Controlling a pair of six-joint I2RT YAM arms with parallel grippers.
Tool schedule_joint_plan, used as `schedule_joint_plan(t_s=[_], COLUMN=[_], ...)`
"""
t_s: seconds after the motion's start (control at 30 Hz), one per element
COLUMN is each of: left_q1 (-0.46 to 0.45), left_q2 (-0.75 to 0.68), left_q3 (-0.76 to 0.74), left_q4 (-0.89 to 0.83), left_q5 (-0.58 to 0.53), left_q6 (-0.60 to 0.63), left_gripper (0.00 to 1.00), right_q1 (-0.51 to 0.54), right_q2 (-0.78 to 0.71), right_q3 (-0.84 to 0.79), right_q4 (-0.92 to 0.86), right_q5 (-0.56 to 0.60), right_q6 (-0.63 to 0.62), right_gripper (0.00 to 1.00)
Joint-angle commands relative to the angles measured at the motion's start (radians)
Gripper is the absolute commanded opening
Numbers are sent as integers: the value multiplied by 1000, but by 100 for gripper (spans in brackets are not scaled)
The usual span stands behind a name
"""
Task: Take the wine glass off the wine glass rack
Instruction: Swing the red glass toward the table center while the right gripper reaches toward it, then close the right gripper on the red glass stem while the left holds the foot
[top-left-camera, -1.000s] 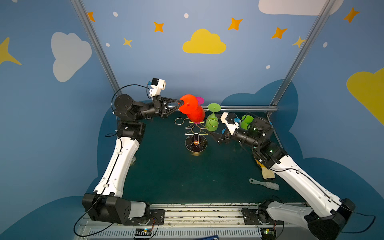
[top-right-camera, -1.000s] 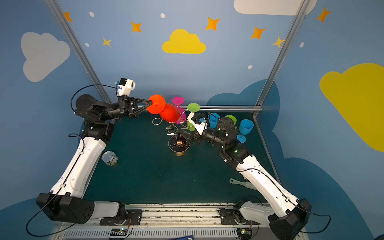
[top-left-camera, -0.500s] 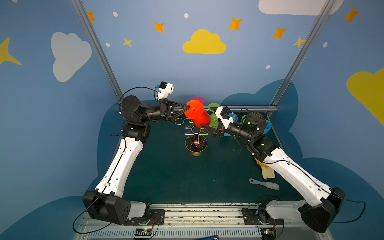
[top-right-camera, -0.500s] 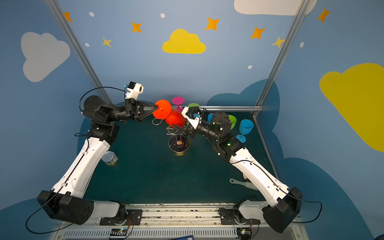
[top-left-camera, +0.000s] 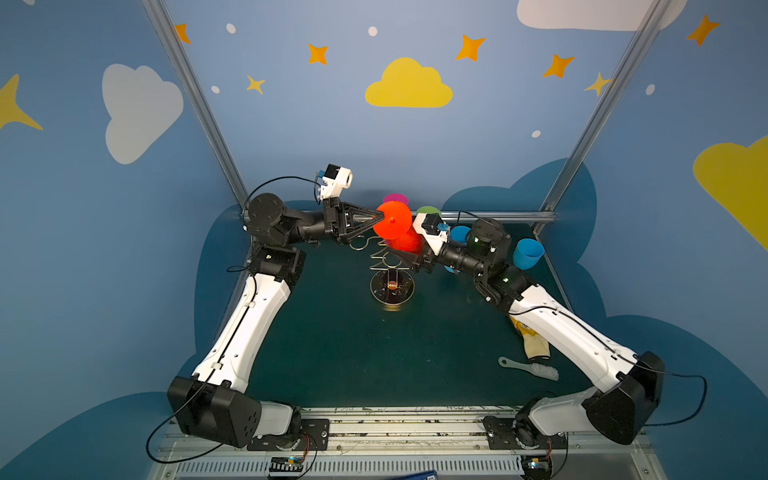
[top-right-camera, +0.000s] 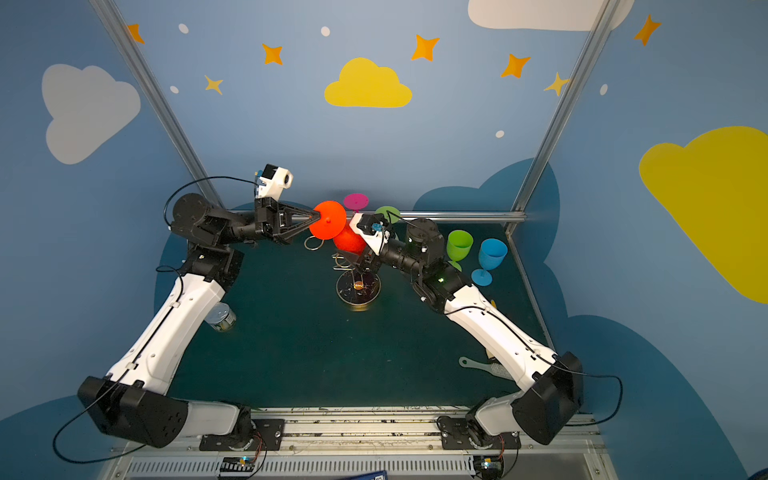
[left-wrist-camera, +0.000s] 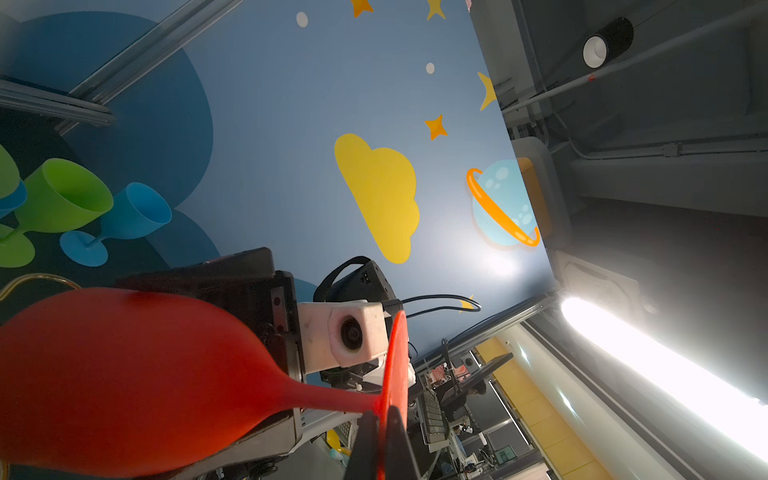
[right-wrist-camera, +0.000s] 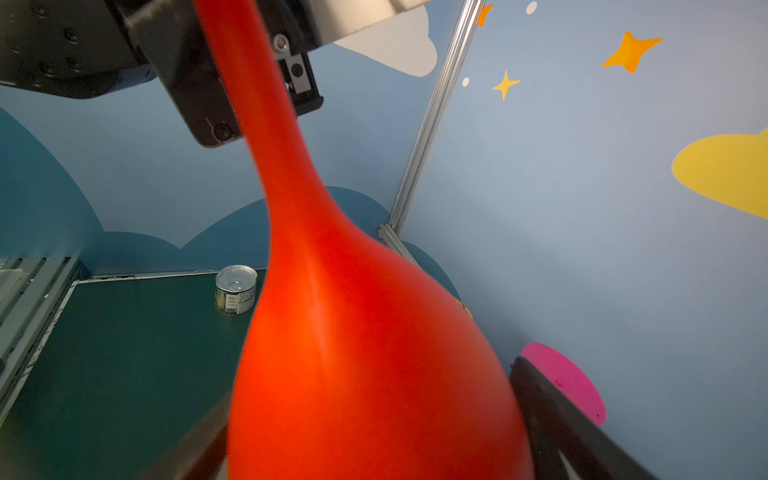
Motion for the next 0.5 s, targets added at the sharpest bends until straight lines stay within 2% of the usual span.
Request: schedule_joint_plan(t_s=[0.0,0.13,0.23,0.27,0.37,0.43,0.47], left_q1=[-6,-6,-6,-6,-4,-5,-4], left_q2=[5,12,19,20,23,24,26], left_q3=[-5,-9,-6,-5,9,19,22], left_q4=[69,66,73,74,51,16,-3], left_q5=[3,1,-6,-10,-16,-18,-20], left_q6=[-21,-15,-14,-10,27,65,82], left_gripper=[4,4,4,6,27,32,37], right_q1=[5,7,10,10,9,11,10], right_q2=[-3,-11,-26,-33,-62,-86,-99], right_q3=[31,26,20,17,12,3,0], right_q4=[11,2,-12,-17,-48,-67,-85], right_q5=[-10,-6,8,13,28,46,62], right_q6=[7,6,42,51,79,95,102], right_gripper=[84,78,65,63,54,48,46])
